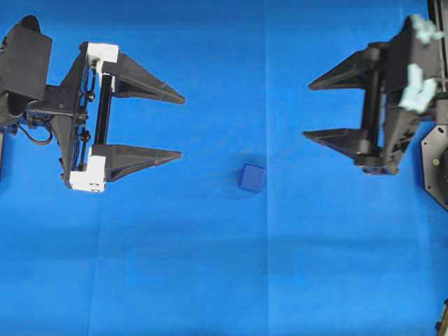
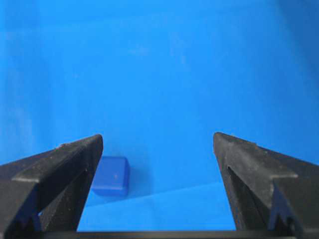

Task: Handover the blue block to the right arm after grasping it with the left arm, then place it in the designated position.
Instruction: 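Open the right gripper, release the cube, and raise it away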

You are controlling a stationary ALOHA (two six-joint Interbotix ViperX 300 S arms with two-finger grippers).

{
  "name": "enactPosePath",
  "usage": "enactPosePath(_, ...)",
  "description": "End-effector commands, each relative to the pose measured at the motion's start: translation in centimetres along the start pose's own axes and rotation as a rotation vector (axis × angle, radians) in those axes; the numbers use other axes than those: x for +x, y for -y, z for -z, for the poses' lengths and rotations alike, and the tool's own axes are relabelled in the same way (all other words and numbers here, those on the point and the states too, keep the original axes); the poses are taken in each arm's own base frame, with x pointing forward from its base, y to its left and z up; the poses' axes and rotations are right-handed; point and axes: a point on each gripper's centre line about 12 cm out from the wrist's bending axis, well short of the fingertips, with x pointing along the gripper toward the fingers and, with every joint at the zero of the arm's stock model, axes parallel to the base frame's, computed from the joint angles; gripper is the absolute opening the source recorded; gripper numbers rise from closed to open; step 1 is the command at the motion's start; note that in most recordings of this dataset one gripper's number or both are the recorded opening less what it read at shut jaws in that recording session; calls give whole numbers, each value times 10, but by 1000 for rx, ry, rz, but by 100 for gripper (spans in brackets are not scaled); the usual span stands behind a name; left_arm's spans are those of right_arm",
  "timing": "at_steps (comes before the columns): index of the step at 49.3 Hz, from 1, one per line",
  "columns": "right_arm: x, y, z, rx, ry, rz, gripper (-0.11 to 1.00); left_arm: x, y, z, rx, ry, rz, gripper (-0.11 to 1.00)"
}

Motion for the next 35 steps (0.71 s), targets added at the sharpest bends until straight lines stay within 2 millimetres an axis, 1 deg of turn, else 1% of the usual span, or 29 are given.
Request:
enactPosePath(1, -9, -1, -7, -2, 34, -12, 87, -2, 0, -13, 3, 40, 1, 93)
enactPosePath(20, -9, -1, -10, -26, 53, -12, 87, -2, -1, -13, 1, 42, -2, 93)
enactPosePath(25, -11, -4, -14, -32, 91, -38, 86, -2, 0, -13, 1, 41, -1, 93)
enactPosePath(35, -23, -12, -28, -69, 212, -111, 86, -2, 0, -13, 1, 41, -1, 93)
